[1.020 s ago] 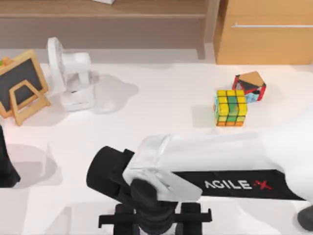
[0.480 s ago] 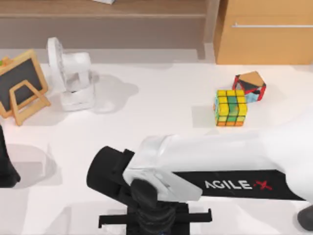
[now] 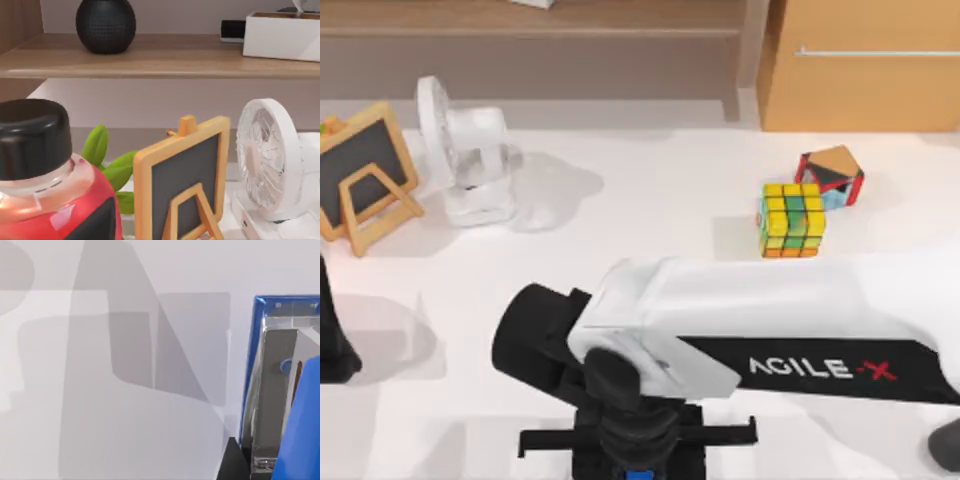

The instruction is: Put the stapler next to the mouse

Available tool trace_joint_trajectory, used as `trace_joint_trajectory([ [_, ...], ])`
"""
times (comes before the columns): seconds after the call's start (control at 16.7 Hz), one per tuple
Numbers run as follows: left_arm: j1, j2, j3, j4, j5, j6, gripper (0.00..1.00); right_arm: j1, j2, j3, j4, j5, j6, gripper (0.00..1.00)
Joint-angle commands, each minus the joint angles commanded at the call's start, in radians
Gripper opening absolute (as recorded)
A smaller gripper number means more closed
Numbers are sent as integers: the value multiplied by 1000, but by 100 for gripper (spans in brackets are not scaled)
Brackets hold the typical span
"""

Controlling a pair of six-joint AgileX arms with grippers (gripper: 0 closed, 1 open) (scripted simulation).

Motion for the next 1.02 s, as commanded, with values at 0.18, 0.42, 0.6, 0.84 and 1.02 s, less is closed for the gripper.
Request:
trace_joint_trajectory([
  [0.18, 0, 0, 0, 0, 0, 0, 100, 0, -15, 17, -31, 0, 0, 0],
  [0.42, 0, 0, 0, 0, 0, 0, 100, 0, -10, 15, -28, 0, 1, 0],
  [0.6, 0, 0, 0, 0, 0, 0, 100, -58, -36, 45, -41, -3, -44, 0],
  [0.84, 0, 0, 0, 0, 0, 0, 100, -249, -123, 86, -38, -12, -205, 0],
  [1.02, 0, 0, 0, 0, 0, 0, 100, -434, -171, 75, -35, -21, -347, 0],
])
